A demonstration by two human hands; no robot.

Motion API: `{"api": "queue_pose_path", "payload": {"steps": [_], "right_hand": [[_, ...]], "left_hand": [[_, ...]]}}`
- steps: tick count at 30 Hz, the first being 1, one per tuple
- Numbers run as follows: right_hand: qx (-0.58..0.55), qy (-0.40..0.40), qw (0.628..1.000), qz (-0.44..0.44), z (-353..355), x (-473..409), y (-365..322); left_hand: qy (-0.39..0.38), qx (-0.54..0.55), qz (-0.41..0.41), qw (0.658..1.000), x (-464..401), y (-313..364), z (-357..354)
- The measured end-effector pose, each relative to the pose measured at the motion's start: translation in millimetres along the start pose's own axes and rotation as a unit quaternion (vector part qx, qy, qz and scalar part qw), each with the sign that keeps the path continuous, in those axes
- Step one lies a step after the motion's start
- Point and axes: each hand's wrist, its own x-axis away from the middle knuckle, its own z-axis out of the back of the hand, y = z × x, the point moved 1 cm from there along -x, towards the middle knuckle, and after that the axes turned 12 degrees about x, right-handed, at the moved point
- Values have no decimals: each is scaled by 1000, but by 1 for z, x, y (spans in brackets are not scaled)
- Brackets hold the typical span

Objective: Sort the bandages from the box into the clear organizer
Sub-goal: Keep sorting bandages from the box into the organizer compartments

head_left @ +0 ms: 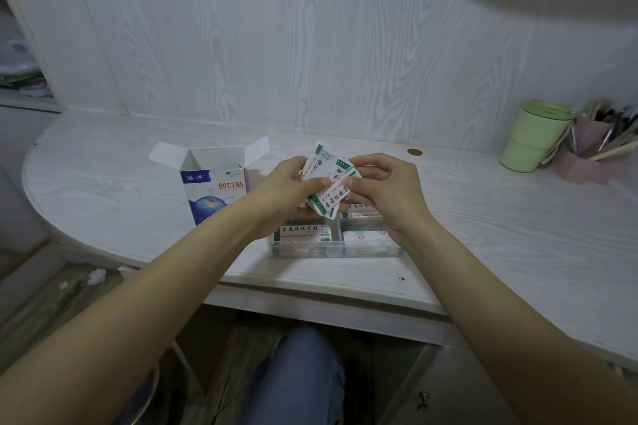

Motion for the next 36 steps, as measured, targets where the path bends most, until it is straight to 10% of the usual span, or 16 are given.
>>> {"api": "queue_pose_path", "payload": {"steps": [36], "right_hand": [[21, -1, 1000, -14, -5, 4, -5]], "left_hand": [[29, -70, -29, 997, 7, 8, 10]]}}
